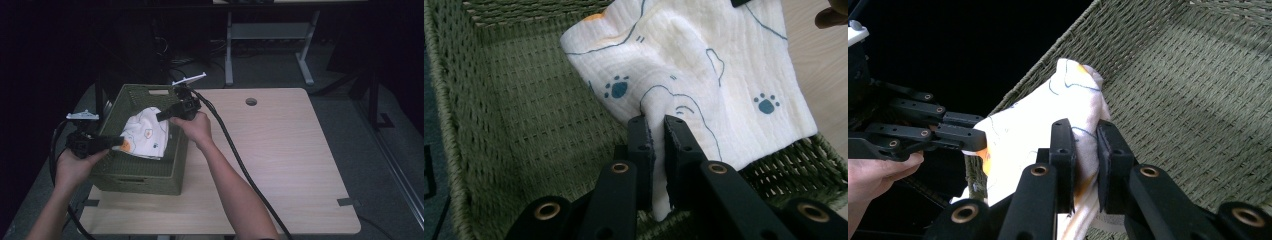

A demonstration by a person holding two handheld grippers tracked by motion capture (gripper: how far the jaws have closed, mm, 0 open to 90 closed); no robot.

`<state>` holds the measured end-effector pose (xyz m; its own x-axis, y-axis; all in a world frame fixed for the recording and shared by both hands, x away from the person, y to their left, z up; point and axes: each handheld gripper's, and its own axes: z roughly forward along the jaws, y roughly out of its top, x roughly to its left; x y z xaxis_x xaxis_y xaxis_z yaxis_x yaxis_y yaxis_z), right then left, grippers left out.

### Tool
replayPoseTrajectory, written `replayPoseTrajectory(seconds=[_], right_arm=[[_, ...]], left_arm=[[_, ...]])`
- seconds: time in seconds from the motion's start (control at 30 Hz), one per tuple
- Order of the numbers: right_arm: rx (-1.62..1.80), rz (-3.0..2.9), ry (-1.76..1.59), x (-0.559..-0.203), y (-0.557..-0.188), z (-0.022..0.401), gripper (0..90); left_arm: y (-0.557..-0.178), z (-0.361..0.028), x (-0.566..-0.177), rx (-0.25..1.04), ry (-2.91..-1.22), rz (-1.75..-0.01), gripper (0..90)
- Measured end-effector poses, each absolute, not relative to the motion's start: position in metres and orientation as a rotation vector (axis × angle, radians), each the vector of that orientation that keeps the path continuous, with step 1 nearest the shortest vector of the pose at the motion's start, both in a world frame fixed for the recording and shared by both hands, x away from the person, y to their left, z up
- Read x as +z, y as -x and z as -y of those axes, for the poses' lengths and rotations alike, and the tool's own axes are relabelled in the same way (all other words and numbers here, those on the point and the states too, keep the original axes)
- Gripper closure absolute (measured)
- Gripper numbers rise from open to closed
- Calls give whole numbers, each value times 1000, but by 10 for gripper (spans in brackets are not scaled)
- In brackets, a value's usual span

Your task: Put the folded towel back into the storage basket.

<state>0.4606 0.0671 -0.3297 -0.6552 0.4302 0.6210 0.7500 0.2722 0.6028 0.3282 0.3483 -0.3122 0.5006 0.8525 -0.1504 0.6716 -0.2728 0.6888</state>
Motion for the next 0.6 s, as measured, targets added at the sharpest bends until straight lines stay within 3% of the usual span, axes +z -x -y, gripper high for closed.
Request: replayPoseTrajectory(seconds=[0.13, 0.2, 0.23, 0.27, 0.6], right_arm=[[-1334, 2218, 1072, -332, -461, -69, 790], [-1334, 2216, 1076, -333, -461, -70, 747], [-1336, 2230, 1077, -334, -462, -71, 648], [-1300, 2293, 1108, -337, -463, -73, 530], [-1277, 2303, 1111, -344, -462, -67, 549]], left_arm=[[-328, -349, -315, 323, -2033, -1251, 832], [-330, -349, -318, 348, -2046, -1262, 822], [-330, -348, -320, 377, -2047, -1290, 772], [-332, -349, -322, 378, -2045, -1317, 655], [-330, -352, -330, 354, -2035, -1314, 663]])
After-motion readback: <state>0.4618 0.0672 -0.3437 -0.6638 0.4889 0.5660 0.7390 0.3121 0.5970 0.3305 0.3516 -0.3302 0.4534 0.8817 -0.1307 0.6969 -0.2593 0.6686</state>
